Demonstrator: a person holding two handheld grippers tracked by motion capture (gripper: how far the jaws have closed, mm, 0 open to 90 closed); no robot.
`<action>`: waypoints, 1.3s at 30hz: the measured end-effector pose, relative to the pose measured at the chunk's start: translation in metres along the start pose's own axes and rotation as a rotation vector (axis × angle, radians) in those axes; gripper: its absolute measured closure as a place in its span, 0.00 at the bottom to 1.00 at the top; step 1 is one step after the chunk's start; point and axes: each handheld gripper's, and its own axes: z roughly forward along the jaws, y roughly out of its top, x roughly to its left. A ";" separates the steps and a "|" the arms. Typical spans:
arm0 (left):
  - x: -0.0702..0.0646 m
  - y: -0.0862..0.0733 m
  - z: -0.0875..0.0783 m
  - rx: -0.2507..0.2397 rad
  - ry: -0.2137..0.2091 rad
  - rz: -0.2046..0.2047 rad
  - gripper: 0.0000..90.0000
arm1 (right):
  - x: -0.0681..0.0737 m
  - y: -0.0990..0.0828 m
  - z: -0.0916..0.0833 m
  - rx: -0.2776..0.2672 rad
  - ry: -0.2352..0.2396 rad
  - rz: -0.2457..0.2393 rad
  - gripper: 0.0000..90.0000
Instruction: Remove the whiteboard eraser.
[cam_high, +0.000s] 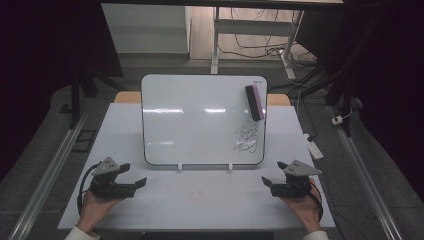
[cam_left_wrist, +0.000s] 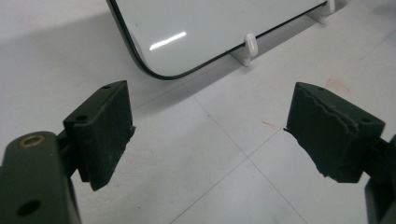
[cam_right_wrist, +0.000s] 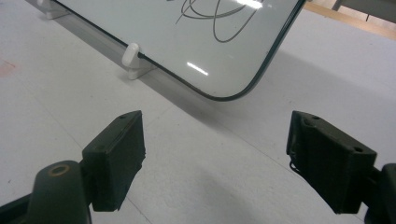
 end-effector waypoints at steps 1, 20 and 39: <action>0.000 0.000 0.000 0.000 0.000 -0.001 0.17 | 0.000 0.000 0.000 0.000 0.000 0.000 0.22; 0.000 0.000 0.001 0.004 -0.009 -0.001 0.16 | 0.005 0.011 -0.004 -0.014 -0.016 0.014 0.25; -0.001 0.001 0.006 0.016 -0.019 -0.018 0.16 | 0.007 0.075 -0.015 -0.131 -0.040 0.032 0.27</action>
